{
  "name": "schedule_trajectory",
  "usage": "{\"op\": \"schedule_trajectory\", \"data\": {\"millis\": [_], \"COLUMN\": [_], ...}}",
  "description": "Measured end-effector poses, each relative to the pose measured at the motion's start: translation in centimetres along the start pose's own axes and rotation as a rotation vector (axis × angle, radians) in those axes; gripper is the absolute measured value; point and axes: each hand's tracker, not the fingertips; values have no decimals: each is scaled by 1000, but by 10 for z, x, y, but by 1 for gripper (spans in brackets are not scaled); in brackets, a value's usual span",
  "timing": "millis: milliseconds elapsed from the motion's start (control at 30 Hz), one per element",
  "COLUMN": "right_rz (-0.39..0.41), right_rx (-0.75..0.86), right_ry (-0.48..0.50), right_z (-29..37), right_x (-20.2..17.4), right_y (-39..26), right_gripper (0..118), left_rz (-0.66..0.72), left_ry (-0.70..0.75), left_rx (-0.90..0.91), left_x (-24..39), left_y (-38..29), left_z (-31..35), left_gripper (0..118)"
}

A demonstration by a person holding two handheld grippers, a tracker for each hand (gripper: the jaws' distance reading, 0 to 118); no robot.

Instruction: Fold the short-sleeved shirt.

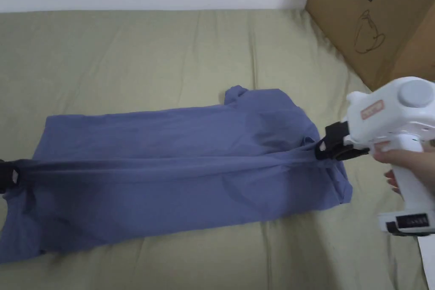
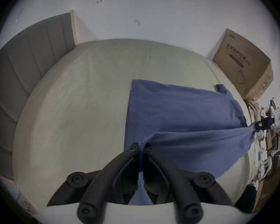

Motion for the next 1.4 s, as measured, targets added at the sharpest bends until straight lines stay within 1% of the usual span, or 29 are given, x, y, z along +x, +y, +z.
{"op": "schedule_trajectory", "data": {"millis": [33,100,133,167,200,233,267,300,400,467,533,567,600,633,667,767,900,933,967,1000,1033,1067,1200,1233,1267,1300,1333,1367,1400], "right_rz": [-3,-3,-6,-18,-27,-45,-59,-64,-73,-62,-35,-5,18,44,71,123,99,80,71,72,75,82,120,128,139,147,152,152,149], "right_rx": [-12,-26,-22,-7,19,54,80,107,196,231,241,230,240,266,299,385,337,326,318,310,303,295,252,248,252,256,262,273,289], "right_ry": [-16,-59,-77,-85,-113,-144,-146,-123,-62,-61,-51,4,35,48,46,46,95,107,108,109,109,110,86,73,57,45,36,35,47], "right_z": [-15,-39,-48,-51,-51,-49,-46,-41,-12,7,22,30,36,44,51,67,66,65,64,61,60,59,50,49,47,46,45,45,43], "right_x": [-2,-3,-3,-4,-3,-4,-4,-4,-5,-5,-8,-9,-11,-14,-18,-27,-29,-28,-28,-27,-27,-27,-26,-26,-26,-25,-22,-17,-10], "right_y": [6,12,13,11,6,1,-5,-11,-35,-53,-70,-78,-86,-95,-104,-121,-124,-123,-123,-125,-125,-125,-130,-131,-134,-133,-132,-130,-131], "right_gripper": [7,9,12,31,54,79,103,116,118,118,111,87,52,4,0,0,0,0,0,0,0,0,0,0,0,0,0,0,0], "left_rz": [-4,7,13,21,30,37,58,79,113,115,102,93,89,84,72,35,37,53,56,60,60,88,-7,6,25,17,-47,-100,-133], "left_ry": [4,19,23,26,32,32,14,-12,-63,-76,-71,-75,-76,-77,-63,-28,24,7,12,24,40,40,133,100,39,68,72,38,36], "left_rx": [-18,-59,-67,-73,-86,-92,-59,-27,2,14,5,-19,-24,-23,-21,-16,-80,-91,-84,-101,-136,-156,-162,-217,-234,-210,-166,-145,-135], "left_x": [-1,0,-1,-2,-3,-4,-5,-6,-7,-9,-7,-10,-10,-9,-7,-9,-11,-13,-15,-14,-14,-13,4,1,4,11,22,23,30], "left_y": [2,4,3,1,-1,-4,-9,-13,-27,-40,-52,-57,-63,-69,-75,-84,-86,-87,-88,-88,-89,-94,-105,-98,-99,-100,-101,-96,-97], "left_z": [-14,-35,-42,-47,-49,-49,-42,-34,-4,21,45,57,67,77,82,95,77,67,56,44,31,24,-16,-21,-21,-19,-11,-1,2], "left_gripper": [2,12,22,56,89,104,109,110,111,111,103,75,34,0,0,0,0,2,32,75,111,116,113,104,80,73,44,3,3]}}
